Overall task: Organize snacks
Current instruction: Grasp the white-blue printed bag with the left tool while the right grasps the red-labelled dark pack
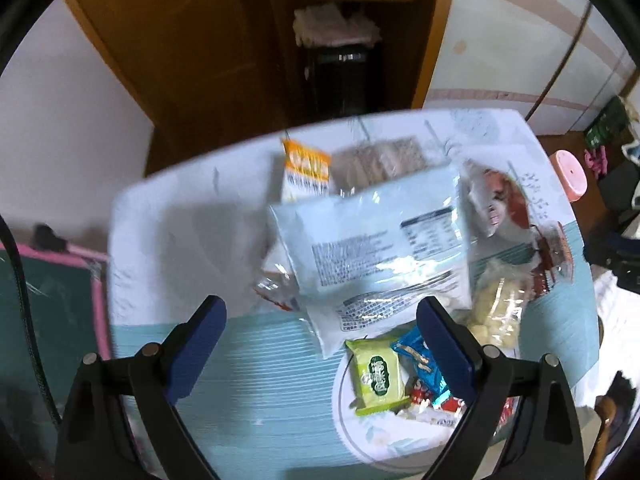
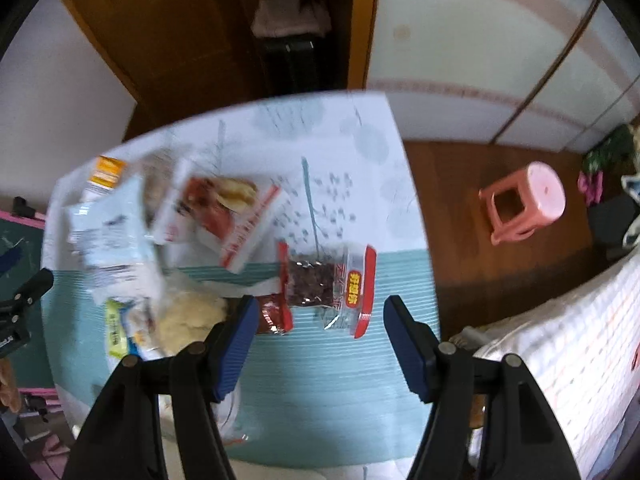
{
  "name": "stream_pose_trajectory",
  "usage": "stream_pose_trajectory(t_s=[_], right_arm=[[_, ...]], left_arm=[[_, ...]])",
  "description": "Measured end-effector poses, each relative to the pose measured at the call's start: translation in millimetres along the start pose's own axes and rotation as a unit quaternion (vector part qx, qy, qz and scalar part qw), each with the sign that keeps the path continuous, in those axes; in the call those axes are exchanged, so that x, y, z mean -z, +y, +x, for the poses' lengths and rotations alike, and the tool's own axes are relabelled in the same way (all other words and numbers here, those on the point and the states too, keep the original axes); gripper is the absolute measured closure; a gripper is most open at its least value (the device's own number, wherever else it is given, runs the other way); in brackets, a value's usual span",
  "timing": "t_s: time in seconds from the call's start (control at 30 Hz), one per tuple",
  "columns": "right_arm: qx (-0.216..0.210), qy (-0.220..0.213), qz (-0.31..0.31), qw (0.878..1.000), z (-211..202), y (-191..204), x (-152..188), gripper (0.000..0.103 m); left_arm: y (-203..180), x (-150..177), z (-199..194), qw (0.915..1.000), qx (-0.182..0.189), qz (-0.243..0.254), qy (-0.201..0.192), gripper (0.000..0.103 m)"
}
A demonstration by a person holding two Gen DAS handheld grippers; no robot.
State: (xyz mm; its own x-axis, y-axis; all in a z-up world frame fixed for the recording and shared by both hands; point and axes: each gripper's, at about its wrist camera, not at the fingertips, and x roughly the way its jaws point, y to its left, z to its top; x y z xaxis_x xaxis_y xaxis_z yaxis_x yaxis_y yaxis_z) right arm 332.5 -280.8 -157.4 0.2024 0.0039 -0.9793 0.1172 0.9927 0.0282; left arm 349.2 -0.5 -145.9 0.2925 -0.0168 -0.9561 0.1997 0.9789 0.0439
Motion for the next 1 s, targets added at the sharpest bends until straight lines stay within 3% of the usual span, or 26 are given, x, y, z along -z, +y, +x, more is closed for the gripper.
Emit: stream_pose_trajectory(t_s=[0.23,0.4,0.63,0.8,0.9,0.97,1.0], right_arm=[[-0.035,0.029,0.029,0.999,48,-7,-1,0.038],[-0.021,0.040,0.033,0.998,72,-2,0,0.038],[-0.004,0.015,0.035,0.999,81,2,-2,0.036],[0.005,-0.003,0.012,1.000,77,8,3,0.047],[0.010,-0.009,-0.004,1.000,73,16,10,0.055],[0.010,-0.011,-0.013,1.000,71,17,12,0.057],[0.010,-0.013,-0.016,1.000,70,17,13,0.058]], left_arm=[[3,5,52,0.9983,0.042,-0.030,0.028,0.008],[5,5,69,0.9949,0.074,-0.058,0.036,0.008],[4,4,85,0.9901,0.109,-0.083,0.033,0.007],[5,2,97,0.9826,0.139,-0.117,0.039,0.008],[1,7,95,0.9813,0.148,-0.120,0.029,0.023],[0,9,88,0.9804,0.158,-0.116,0.023,0.054],[-2,8,87,0.9804,0.157,-0.116,0.023,0.059]])
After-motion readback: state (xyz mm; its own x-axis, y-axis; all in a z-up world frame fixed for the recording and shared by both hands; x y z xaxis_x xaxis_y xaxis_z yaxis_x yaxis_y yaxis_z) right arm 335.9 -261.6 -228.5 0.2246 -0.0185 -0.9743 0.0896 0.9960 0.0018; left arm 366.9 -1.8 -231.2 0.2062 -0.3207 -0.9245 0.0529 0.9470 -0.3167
